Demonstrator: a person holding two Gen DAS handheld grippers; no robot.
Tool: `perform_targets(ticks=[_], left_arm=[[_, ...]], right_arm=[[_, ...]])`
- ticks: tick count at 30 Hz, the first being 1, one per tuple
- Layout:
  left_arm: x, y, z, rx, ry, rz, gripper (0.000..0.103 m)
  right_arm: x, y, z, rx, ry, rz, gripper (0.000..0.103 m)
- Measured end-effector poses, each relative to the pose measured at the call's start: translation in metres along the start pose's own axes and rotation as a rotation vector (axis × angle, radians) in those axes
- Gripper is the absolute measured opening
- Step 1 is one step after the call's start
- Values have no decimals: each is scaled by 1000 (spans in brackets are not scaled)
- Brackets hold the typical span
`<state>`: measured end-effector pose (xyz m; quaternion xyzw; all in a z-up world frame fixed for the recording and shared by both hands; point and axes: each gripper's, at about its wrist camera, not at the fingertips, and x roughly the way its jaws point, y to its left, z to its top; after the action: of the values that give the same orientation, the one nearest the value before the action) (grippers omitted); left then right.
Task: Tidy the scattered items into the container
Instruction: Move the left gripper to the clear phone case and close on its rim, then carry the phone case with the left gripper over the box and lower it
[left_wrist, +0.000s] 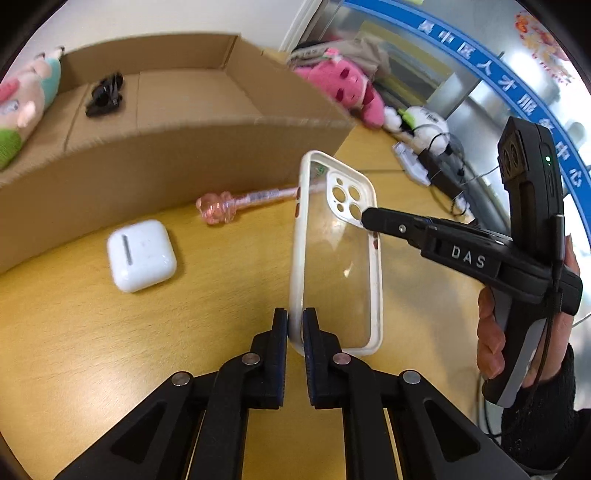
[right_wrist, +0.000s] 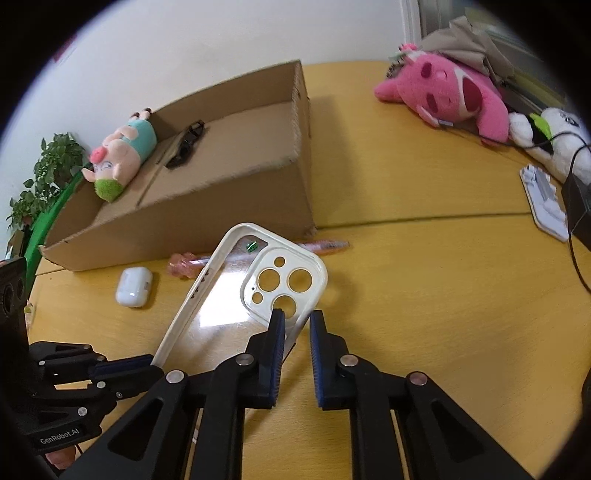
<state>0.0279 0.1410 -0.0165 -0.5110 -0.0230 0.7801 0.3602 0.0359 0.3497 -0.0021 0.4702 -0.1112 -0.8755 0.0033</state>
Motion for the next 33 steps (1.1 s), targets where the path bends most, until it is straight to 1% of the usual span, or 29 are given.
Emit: perform_targets(ticks=[2, 5, 7, 9, 10, 14, 16, 21, 23, 24, 26, 29, 33], left_arm=[[-17, -1, 2, -12, -37, -16, 8], [-48, -6, 15, 1, -119, -4, 8], [-68, -7, 24, 5, -171, 7, 8], [-82, -8, 34, 20, -209, 39, 8], [-86, -7, 39, 21, -218, 48, 8], [-104, -3, 63, 6, -265, 82, 8], [-117, 0, 78, 4, -303, 113, 9], [-146, 5, 125, 2, -359, 165, 10], [-157, 10, 143, -3, -381, 172, 10], [-161, 11, 159, -1, -391, 183, 10], [-166, 16, 179, 5, -405, 201, 9], [-167, 27, 210, 3, -401, 206, 9], [-150, 47, 245, -11, -364, 216, 9]], right_arm=[[-16, 8, 6, -17, -43, 8, 11], [-44, 25, 21, -54, -123, 12, 11], [-60, 40, 34, -100, -179, -11, 11], [-70, 54, 48, -148, -226, -34, 10], [-74, 58, 55, -165, -238, -32, 10], [-86, 71, 97, -201, -283, 43, 8], [-89, 83, 118, -239, -303, 49, 8], [-103, 113, 180, -334, -326, 70, 7], [-108, 126, 204, -366, -338, 61, 7], [-110, 131, 216, -375, -343, 55, 7], [-113, 141, 239, -378, -353, 34, 7], [-109, 148, 267, -374, -361, 3, 7], [-86, 147, 300, -351, -326, -15, 7]])
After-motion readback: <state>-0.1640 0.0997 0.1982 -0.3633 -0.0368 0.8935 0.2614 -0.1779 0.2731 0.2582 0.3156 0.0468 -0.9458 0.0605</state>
